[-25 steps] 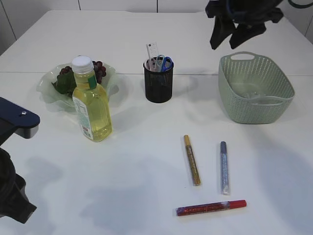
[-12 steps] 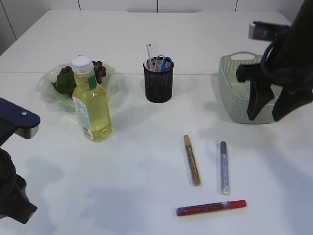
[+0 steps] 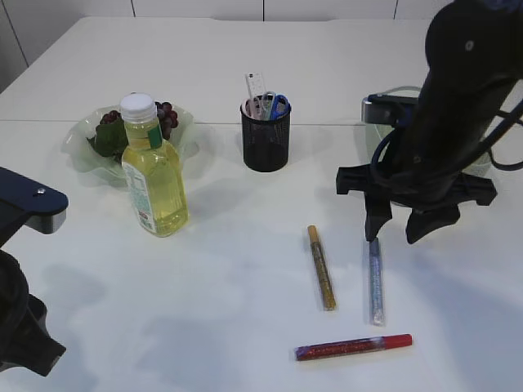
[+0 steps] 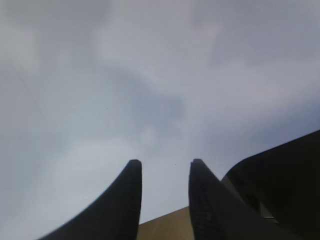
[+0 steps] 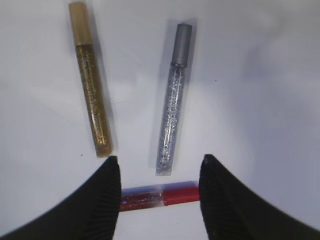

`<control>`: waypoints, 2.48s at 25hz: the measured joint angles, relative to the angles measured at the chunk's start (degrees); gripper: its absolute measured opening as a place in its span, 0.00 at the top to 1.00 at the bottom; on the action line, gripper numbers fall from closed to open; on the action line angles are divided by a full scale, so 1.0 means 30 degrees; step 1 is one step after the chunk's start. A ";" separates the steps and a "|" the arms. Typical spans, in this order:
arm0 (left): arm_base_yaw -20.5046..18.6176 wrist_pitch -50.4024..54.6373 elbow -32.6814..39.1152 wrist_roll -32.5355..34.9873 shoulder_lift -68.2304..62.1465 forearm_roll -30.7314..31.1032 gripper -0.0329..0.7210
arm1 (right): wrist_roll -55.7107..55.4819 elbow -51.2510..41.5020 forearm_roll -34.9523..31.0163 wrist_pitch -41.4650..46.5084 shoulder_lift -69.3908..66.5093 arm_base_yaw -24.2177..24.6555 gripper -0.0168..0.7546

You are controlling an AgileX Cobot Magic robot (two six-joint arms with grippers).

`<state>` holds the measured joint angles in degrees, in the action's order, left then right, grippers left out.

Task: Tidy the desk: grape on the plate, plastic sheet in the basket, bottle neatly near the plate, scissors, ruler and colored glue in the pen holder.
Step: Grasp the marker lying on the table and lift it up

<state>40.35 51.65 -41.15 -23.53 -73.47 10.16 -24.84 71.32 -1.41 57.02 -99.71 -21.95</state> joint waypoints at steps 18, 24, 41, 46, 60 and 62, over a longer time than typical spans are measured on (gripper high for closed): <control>0.0000 0.0000 0.0000 0.0000 0.0000 -0.0426 0.64 | -0.0596 0.0000 0.0273 -0.2109 -0.4139 -0.0035 0.45; 0.0000 0.0000 0.0000 0.0000 0.0000 -0.0574 0.64 | -0.0596 0.0000 0.0273 -0.2261 -0.4942 0.0076 0.45; 0.0000 -0.0034 0.0000 0.0000 0.0000 -0.0708 0.64 | -0.0596 0.0000 0.0273 -0.2984 -0.5274 0.0076 0.75; 0.0000 -0.0427 0.0000 0.0000 0.0000 -0.0708 0.64 | -0.0596 0.0000 0.0273 -0.3177 -0.5313 0.0076 0.76; 0.0000 -0.0836 0.0000 0.0000 0.0000 -0.0982 0.64 | -0.0185 0.0000 0.0161 -0.3214 -0.5441 0.0076 0.87; 0.0000 -0.0836 0.0000 0.0000 0.0000 -0.0982 0.64 | 0.0716 0.0000 -0.0527 -0.3475 -0.5246 0.0076 0.87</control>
<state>40.35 49.14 -41.15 -23.53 -73.47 7.21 -22.69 71.32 -2.99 46.59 -115.45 -21.72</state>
